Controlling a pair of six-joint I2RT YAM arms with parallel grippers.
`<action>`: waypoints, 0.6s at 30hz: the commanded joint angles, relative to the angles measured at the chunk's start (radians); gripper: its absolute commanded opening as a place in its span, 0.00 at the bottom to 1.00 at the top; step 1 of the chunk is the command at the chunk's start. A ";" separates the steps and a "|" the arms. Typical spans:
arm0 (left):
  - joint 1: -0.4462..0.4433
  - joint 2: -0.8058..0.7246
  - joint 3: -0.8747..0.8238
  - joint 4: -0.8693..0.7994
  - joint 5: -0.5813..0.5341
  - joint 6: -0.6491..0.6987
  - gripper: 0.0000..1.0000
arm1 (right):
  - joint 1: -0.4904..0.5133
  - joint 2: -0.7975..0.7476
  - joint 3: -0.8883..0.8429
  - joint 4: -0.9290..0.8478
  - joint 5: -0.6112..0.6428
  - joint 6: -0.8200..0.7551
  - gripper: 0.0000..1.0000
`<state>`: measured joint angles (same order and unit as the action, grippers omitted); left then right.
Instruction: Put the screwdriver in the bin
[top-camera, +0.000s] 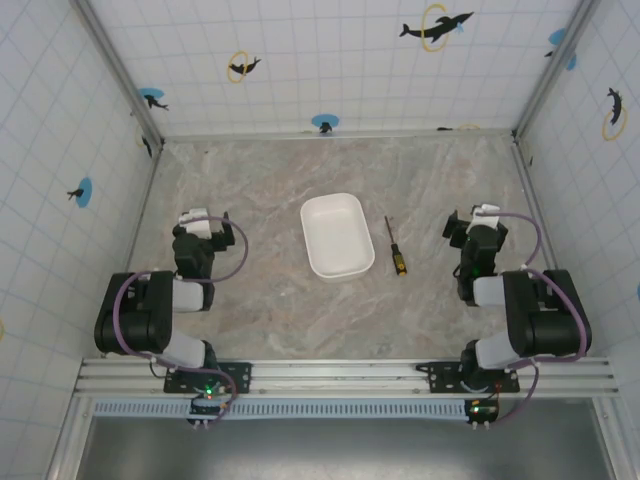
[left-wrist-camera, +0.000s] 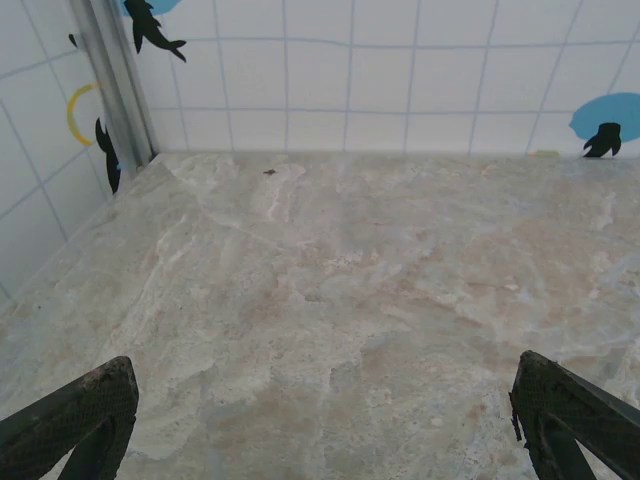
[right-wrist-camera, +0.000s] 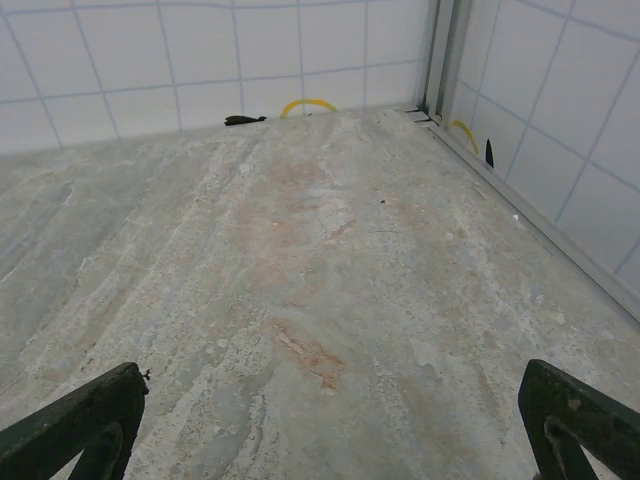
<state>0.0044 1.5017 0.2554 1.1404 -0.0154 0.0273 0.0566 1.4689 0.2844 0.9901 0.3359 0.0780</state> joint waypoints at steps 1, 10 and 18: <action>-0.005 0.010 -0.004 0.041 -0.010 0.017 0.97 | -0.008 0.002 0.027 0.017 0.005 0.003 0.98; -0.006 0.009 -0.003 0.041 -0.009 0.017 0.98 | -0.008 0.002 0.027 0.017 0.003 0.003 0.98; -0.005 0.005 -0.001 0.034 -0.001 0.019 0.97 | 0.016 -0.100 0.067 -0.132 0.028 -0.019 0.98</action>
<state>0.0044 1.5017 0.2554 1.1400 -0.0151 0.0273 0.0643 1.4380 0.2947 0.9325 0.3401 0.0696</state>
